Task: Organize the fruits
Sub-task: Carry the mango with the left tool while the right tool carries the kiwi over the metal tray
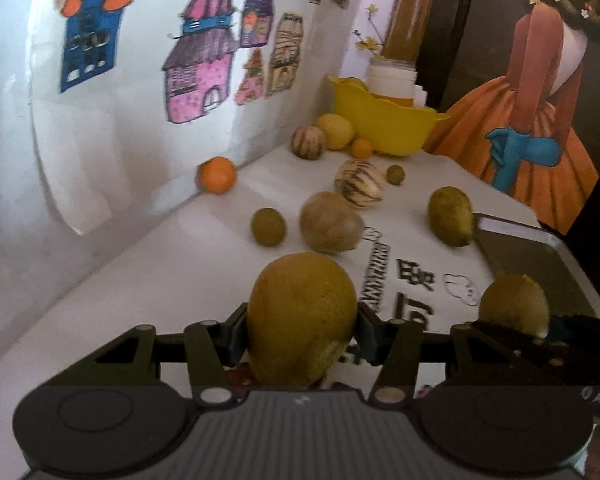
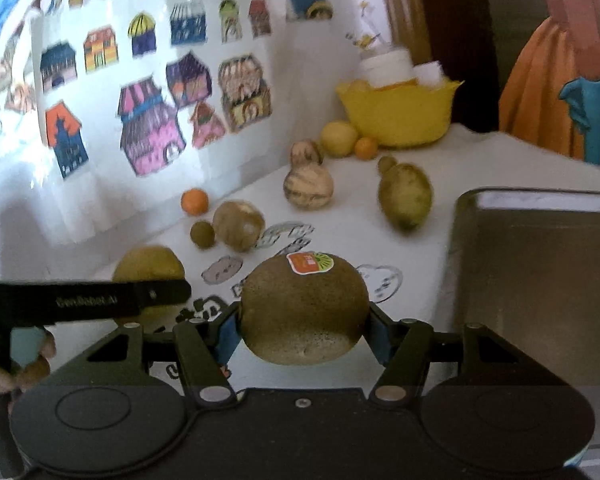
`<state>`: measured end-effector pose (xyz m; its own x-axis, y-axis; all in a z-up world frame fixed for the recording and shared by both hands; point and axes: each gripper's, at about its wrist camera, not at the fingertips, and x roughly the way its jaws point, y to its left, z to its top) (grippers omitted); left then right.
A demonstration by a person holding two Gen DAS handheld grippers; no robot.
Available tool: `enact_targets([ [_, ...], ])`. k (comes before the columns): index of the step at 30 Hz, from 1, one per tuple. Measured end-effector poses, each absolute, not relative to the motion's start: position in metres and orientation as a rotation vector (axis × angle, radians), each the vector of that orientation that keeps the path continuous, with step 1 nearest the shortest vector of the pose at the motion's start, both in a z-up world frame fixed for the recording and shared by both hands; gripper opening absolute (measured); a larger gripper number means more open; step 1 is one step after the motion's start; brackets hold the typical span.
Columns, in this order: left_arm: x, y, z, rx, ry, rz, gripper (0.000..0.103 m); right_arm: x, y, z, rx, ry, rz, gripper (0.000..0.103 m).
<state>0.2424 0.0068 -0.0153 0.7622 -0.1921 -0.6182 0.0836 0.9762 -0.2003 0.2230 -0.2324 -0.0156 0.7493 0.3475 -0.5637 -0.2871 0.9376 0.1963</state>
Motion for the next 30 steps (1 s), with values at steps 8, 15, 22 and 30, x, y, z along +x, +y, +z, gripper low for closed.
enact_targets([
  [8,0.254,-0.039,0.004,-0.16,0.638,-0.231,0.058,0.217,-0.298,0.015,0.049,0.585,0.276,0.065],
  [15,0.285,-0.106,0.016,-0.12,0.624,-0.352,0.058,0.245,-0.368,0.022,-0.038,0.577,0.151,0.065],
  [22,0.316,-0.172,0.01,-0.059,0.605,-0.464,0.058,0.293,-0.424,0.004,-0.072,0.54,0.085,0.064],
  [30,0.343,-0.206,-0.008,-0.029,0.622,-0.497,0.058,0.321,-0.44,-0.019,-0.207,0.532,0.125,0.064],
])
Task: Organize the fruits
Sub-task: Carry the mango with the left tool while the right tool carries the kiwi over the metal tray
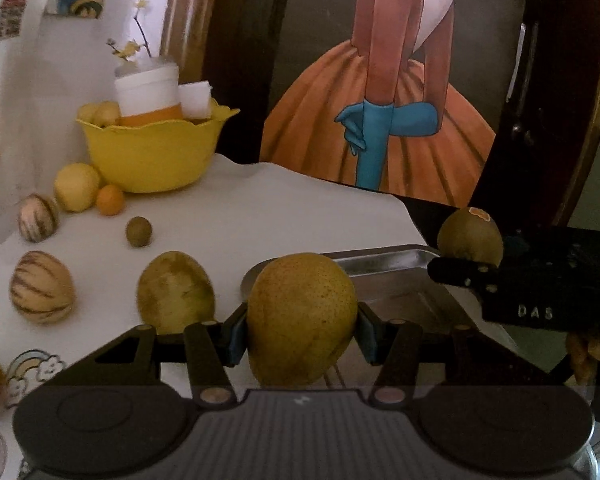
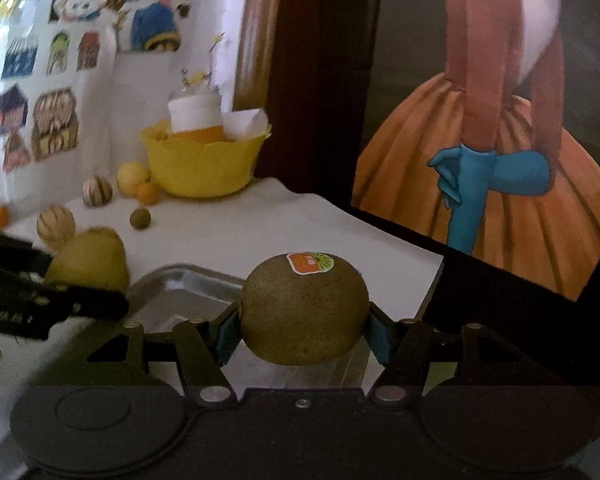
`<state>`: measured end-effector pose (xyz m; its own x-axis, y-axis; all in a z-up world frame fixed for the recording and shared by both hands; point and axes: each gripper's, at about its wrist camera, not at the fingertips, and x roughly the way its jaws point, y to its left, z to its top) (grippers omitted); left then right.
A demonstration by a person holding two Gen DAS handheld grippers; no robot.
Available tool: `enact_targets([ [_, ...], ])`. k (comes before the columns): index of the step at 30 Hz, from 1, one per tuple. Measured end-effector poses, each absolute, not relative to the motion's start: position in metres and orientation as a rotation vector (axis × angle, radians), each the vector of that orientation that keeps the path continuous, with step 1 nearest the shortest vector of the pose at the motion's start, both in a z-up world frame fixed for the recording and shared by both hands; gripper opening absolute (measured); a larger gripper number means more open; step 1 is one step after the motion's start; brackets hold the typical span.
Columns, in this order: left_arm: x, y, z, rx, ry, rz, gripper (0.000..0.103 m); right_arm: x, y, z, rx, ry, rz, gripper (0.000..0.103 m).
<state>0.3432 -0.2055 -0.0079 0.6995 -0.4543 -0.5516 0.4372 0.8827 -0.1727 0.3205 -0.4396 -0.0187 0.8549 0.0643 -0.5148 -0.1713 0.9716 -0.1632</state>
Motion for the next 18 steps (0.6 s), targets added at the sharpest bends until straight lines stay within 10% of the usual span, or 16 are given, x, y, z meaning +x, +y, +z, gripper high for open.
enact_targets([
  [18,0.352,-0.227,-0.027,0.111,0.603,-0.52,0.058,0.344,-0.427,-0.048,-0.371,0.579,0.155,0.064],
])
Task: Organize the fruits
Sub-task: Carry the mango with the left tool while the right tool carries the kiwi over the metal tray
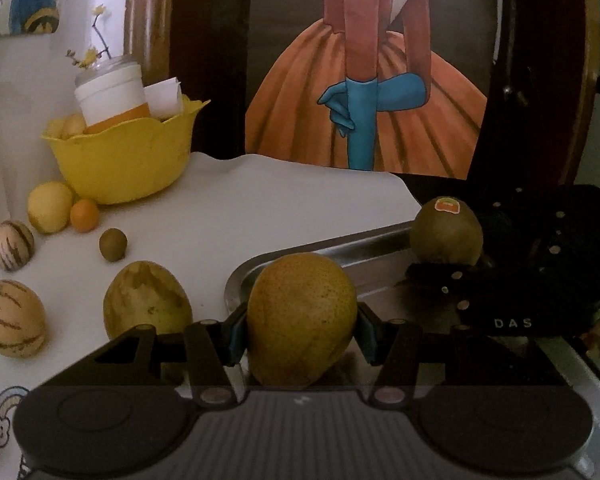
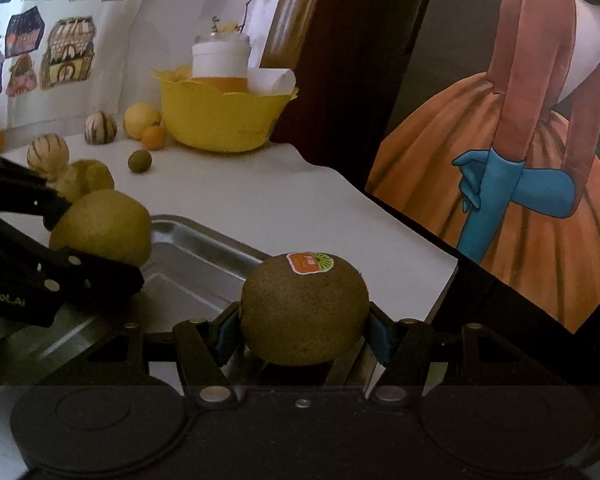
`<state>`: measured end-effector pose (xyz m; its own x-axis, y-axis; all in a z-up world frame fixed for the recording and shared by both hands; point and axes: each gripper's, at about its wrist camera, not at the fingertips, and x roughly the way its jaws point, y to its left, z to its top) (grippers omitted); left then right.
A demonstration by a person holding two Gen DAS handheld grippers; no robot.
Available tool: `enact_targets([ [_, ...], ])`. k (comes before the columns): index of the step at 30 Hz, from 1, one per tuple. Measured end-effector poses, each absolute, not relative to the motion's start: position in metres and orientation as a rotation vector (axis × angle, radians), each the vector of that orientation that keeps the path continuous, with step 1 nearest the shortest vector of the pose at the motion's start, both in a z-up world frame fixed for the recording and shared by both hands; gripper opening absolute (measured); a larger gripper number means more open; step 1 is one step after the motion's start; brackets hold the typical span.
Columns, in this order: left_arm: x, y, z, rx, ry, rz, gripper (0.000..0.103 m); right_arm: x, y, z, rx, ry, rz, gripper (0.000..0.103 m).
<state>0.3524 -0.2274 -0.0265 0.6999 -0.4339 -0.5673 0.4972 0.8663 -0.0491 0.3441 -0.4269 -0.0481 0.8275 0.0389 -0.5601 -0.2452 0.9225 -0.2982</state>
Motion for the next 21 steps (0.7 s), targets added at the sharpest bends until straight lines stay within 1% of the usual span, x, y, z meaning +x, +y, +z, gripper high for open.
enact_targets([
  [16,0.344,-0.235,-0.03,0.204,0.576,-0.517,0.059,0.34,-0.427,-0.055,-0.436,0.54,0.159,0.065],
  [19,0.34,-0.233,-0.028,0.189,0.565,-0.514,0.064,0.335,-0.431,-0.056,-0.448,0.528,0.151,0.065],
  [21,0.34,-0.229,-0.026,0.175,0.566,-0.505,0.065,0.331,-0.434,-0.055,-0.45,0.521,0.158,0.066],
])
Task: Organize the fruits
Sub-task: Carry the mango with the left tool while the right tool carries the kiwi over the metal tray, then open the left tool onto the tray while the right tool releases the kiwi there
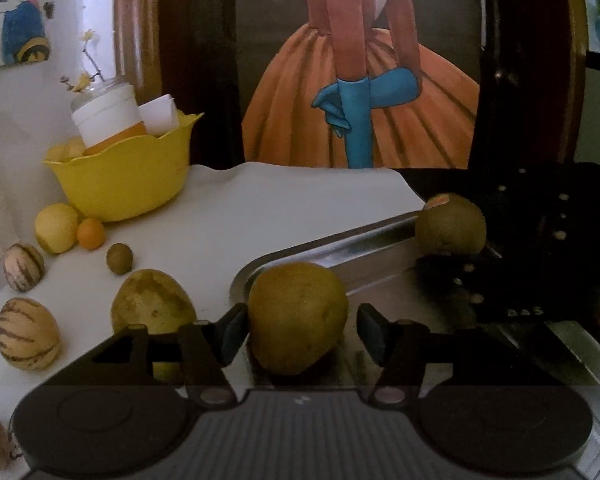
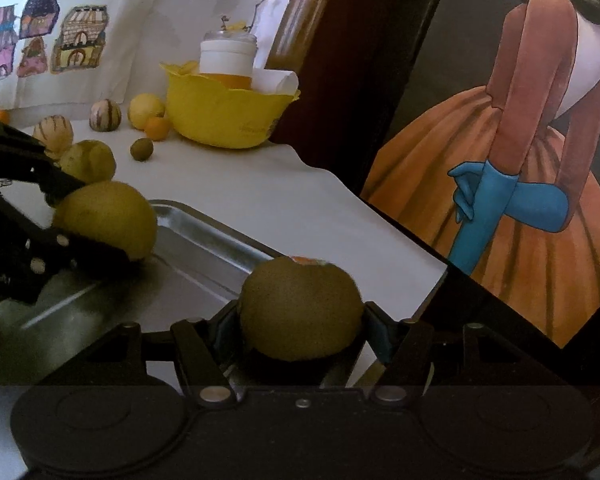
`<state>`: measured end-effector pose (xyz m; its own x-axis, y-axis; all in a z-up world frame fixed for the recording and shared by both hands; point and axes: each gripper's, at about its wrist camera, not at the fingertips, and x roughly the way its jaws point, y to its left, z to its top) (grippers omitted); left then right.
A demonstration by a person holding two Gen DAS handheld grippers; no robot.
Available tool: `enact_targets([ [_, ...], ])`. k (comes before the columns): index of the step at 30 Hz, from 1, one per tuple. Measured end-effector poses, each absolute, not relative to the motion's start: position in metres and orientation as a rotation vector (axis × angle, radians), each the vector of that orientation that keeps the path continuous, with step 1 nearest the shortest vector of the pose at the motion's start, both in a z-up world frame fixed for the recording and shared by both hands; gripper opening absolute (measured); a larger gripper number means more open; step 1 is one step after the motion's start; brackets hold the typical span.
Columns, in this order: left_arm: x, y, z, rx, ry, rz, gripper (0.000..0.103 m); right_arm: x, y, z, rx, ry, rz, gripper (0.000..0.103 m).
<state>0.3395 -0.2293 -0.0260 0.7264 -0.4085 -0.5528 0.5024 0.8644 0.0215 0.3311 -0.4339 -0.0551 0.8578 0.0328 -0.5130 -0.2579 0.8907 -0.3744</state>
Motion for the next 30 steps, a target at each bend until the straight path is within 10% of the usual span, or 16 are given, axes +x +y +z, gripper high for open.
enact_targets([
  [15,0.284,-0.189,0.018,0.098,0.518,-0.441,0.1,0.255,-0.429,-0.017,-0.445,0.437,0.143,0.082],
  [30,0.187,-0.153,0.036,-0.019,0.521,-0.389,0.103,0.144,-0.393,0.014,-0.312,0.373,0.144,0.102],
])
